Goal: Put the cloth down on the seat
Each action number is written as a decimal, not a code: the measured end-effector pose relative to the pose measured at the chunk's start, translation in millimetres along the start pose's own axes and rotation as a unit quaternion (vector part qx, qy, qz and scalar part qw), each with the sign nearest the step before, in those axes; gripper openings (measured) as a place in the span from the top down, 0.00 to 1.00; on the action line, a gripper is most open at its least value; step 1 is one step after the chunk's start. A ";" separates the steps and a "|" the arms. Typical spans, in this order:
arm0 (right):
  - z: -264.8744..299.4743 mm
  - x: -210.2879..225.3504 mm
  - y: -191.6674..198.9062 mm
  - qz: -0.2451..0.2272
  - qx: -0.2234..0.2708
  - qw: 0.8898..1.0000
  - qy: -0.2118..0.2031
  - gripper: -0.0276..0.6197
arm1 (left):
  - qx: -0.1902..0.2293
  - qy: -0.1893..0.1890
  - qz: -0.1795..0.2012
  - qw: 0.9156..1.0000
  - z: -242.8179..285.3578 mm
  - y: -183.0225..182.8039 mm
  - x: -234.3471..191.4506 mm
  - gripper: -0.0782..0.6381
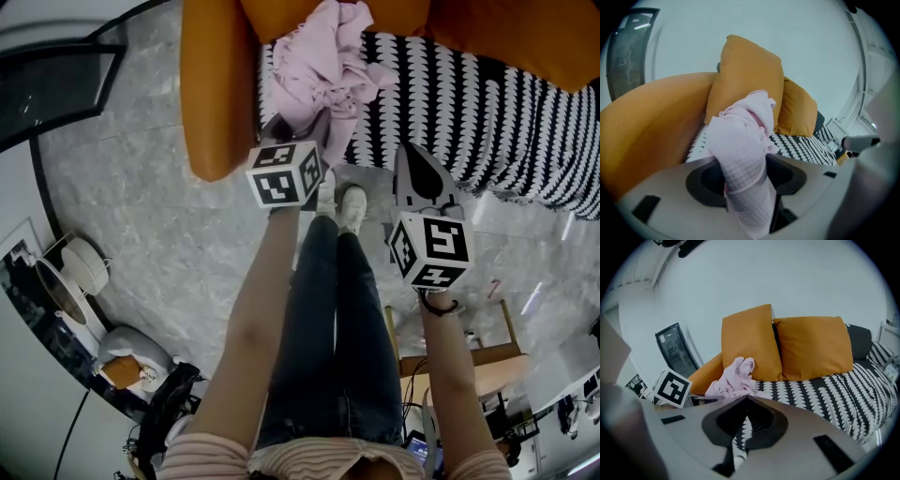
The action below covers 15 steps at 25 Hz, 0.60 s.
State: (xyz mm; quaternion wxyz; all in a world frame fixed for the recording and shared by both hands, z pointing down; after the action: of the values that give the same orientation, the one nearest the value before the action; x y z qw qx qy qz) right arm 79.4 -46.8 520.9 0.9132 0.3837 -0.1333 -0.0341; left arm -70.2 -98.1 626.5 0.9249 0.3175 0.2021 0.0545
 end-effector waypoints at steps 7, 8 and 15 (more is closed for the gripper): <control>-15.7 -9.3 -12.7 -0.005 0.007 1.000 -0.003 0.95 | 0.006 -0.002 -0.010 1.000 -20.2 -11.4 6.9 0.55; -17.3 -10.3 -14.3 -0.006 0.007 1.000 -0.003 0.95 | 0.008 -0.003 -0.011 1.000 -22.6 -12.9 7.4 0.55; -20.5 -15.6 -19.1 -0.011 0.014 1.000 -0.005 0.95 | 0.015 -0.012 -0.014 1.000 -32.6 -15.5 3.2 0.55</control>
State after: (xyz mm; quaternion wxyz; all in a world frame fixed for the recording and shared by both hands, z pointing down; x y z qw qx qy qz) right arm 70.7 -43.4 490.2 0.9067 0.3976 -0.1336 -0.0445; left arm -81.0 -91.2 592.6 0.9231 0.3292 0.1957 0.0349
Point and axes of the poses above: the fingertips, and each gripper's own axes: z forward along the fingers, x to its right, y out of its underside, the point moved 1 cm from there along -z, backward along the fingers, and after that the axes turned 1 degree about z, right-handed, at the moved point
